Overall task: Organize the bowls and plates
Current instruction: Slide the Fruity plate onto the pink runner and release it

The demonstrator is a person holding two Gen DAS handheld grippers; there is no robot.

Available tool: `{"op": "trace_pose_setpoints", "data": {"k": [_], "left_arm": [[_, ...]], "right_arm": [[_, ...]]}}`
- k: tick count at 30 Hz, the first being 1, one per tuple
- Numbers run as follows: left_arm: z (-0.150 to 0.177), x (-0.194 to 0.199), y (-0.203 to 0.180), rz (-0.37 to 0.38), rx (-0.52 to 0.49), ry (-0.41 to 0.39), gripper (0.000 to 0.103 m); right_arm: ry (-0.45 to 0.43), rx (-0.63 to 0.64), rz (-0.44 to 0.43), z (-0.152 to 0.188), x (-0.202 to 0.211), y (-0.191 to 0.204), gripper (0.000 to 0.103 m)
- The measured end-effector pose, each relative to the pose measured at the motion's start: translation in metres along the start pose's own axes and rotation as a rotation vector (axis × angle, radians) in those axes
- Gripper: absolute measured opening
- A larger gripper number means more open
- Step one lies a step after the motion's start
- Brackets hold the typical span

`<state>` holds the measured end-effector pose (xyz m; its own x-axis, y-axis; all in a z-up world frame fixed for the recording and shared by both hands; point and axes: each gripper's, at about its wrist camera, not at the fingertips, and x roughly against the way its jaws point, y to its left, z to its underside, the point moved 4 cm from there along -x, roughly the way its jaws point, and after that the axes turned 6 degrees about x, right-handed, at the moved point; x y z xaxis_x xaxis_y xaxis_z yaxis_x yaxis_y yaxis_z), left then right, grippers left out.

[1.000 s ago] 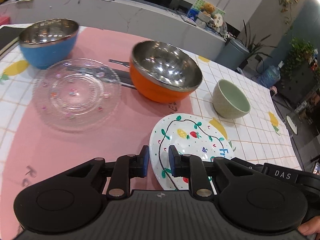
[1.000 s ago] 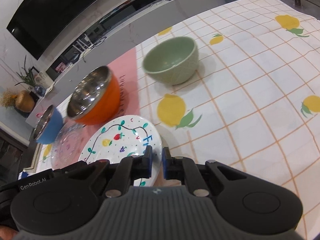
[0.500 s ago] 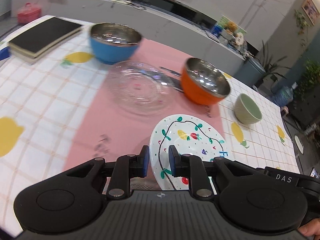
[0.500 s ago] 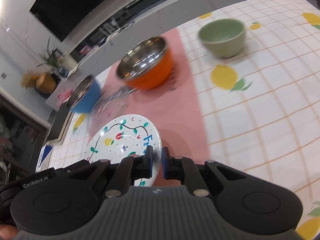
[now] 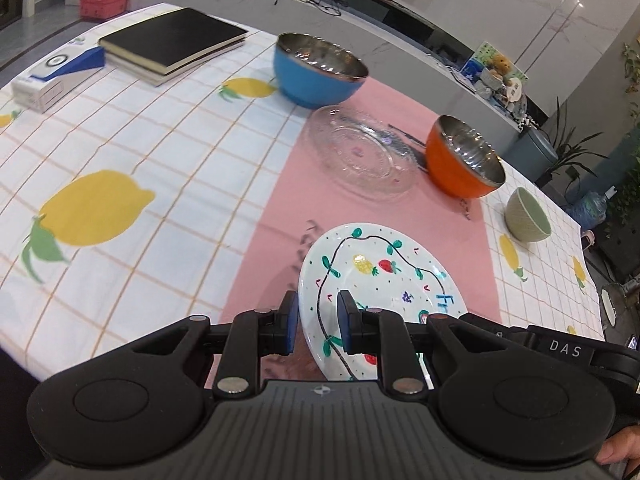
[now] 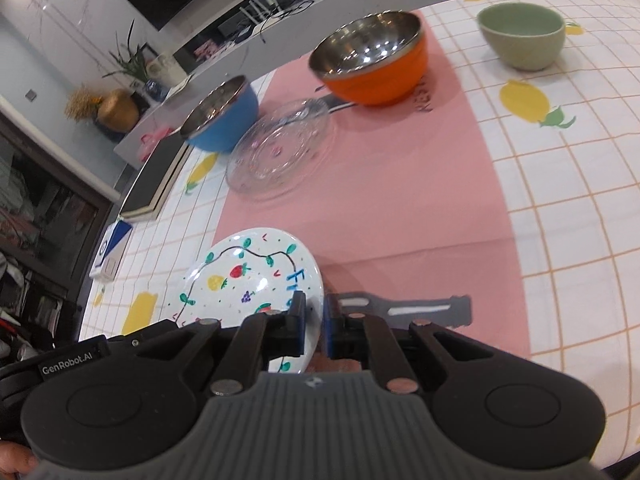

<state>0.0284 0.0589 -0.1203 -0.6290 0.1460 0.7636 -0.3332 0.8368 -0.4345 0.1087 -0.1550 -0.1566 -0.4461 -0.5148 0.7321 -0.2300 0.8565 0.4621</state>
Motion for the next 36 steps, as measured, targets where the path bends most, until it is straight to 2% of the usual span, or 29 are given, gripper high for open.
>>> {"op": "trace_pose_setpoints", "data": {"k": [8,14,28,36], "left_arm": [[0.012,-0.004,0.013,-0.012,0.016,0.027,0.023],[0.018,-0.008,0.002,0.013,-0.02,0.046,0.023],[0.02,-0.012,0.001,-0.015,-0.014,0.05,0.022],[0.02,-0.012,0.002,-0.041,-0.016,0.053,0.021]], "right_arm": [[0.047,0.009,0.027,0.01,-0.009,0.004,0.007],[0.041,-0.001,0.062,0.01,-0.001,-0.005,0.007],[0.05,0.046,0.114,0.015,-0.004,0.0,0.009],[0.051,0.042,0.113,0.018,-0.006,-0.001,0.008]]}}
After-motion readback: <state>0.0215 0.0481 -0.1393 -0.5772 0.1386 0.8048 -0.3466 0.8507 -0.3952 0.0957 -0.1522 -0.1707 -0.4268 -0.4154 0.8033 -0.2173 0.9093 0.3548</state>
